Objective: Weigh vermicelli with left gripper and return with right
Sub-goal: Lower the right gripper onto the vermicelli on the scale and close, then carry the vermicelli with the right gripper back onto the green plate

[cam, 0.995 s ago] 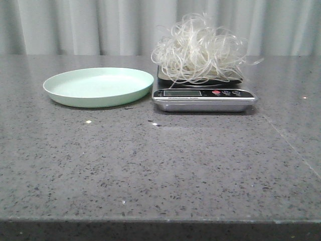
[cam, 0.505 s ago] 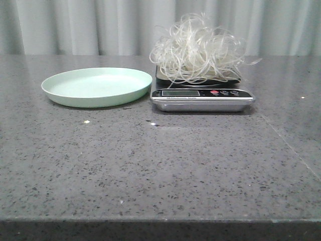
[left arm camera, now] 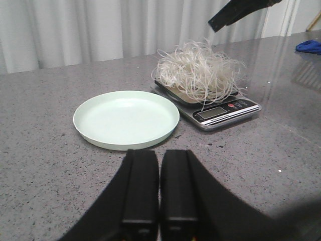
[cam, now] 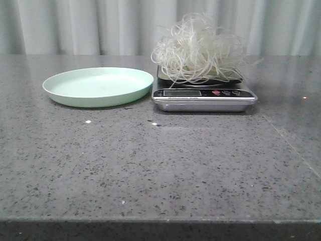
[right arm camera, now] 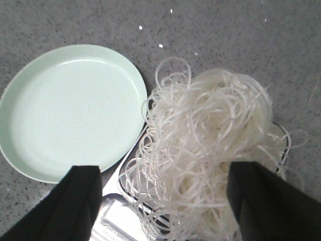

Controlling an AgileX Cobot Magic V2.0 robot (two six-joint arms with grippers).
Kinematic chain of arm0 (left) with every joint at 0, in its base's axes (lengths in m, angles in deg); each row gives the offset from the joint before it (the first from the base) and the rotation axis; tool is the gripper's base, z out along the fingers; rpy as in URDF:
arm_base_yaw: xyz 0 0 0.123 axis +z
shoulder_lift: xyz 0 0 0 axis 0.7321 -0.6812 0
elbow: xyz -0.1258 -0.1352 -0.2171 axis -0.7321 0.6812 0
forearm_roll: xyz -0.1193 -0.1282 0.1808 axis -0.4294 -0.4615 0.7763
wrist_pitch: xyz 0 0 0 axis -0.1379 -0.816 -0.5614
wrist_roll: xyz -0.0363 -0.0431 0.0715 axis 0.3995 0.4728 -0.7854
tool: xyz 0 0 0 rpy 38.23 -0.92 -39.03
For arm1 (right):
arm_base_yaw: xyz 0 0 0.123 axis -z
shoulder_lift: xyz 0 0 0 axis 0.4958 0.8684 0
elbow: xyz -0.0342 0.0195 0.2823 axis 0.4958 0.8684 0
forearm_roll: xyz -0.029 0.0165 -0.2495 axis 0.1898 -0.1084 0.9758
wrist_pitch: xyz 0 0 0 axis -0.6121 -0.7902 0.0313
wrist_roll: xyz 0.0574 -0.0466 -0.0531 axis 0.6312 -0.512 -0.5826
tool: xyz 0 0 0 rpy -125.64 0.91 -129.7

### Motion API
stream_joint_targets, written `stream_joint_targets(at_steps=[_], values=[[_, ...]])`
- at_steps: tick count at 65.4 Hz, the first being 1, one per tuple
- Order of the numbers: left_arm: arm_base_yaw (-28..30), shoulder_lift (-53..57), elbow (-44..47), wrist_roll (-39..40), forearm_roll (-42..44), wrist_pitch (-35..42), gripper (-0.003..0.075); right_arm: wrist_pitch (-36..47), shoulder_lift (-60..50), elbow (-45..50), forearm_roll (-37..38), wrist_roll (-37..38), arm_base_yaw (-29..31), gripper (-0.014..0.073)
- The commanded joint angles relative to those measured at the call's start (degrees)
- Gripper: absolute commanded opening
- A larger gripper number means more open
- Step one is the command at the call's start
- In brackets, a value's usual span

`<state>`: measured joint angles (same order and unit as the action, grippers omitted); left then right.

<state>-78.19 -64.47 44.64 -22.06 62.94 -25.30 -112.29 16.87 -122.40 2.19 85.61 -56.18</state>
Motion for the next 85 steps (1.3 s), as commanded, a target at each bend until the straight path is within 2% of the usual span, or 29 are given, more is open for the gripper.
stream_joint_targets(at_steps=[1,12,24,30,37,39,43,59,72,85], values=[[-0.1,-0.7,-1.5,0.5,-0.7,4.8,0.0132,0.9,1.7,-3.6,0.5,-0.4,1.2,0.0611],[-0.1,-0.7,-1.5,0.5,-0.7,4.8,0.0132,-0.2,7.5,-3.6,6.0,-0.4,2.0,0.0611],[-0.1,-0.7,-1.5,0.5,-0.7,4.8,0.0132,-0.6,10.7,-3.6,5.5,-0.4,2.0,0.0583],[-0.1,-0.7,-1.5,0.5,-0.7,4.8,0.0132,-0.9,12.0,-3.6,5.4,-0.4,2.0,0.0436],[-0.1,-0.7,-1.5,0.5,-0.7,4.8,0.0132,-1.6,13.5,-4.2,4.8,-0.4,2.0,0.0169],[-0.1,-0.7,-1.5,0.5,-0.7,4.8,0.0132,-1.9,13.7,-4.5,4.4,-0.4,2.0,0.0122],[-0.1,-0.7,-1.5,0.5,-0.7,4.8,0.0132,-2.5,13.9,-6.2,3.4,-0.4,2.0,0.0165],[-0.1,-0.7,-1.5,0.5,-0.7,4.8,0.0132,-5.8,12.3,-15.9,-1.2,-0.4,0.9,0.0166],[-0.1,-0.7,-1.5,0.5,-0.7,4.8,0.0132,-4.6,12.9,-23.8,-3.3,-0.4,-4.8,0.0166],[-0.1,-0.7,-1.5,0.5,-0.7,4.8,0.0132,-1.9,17.6,-26.6,-3.7,-0.4,-10.0,0.0166]])
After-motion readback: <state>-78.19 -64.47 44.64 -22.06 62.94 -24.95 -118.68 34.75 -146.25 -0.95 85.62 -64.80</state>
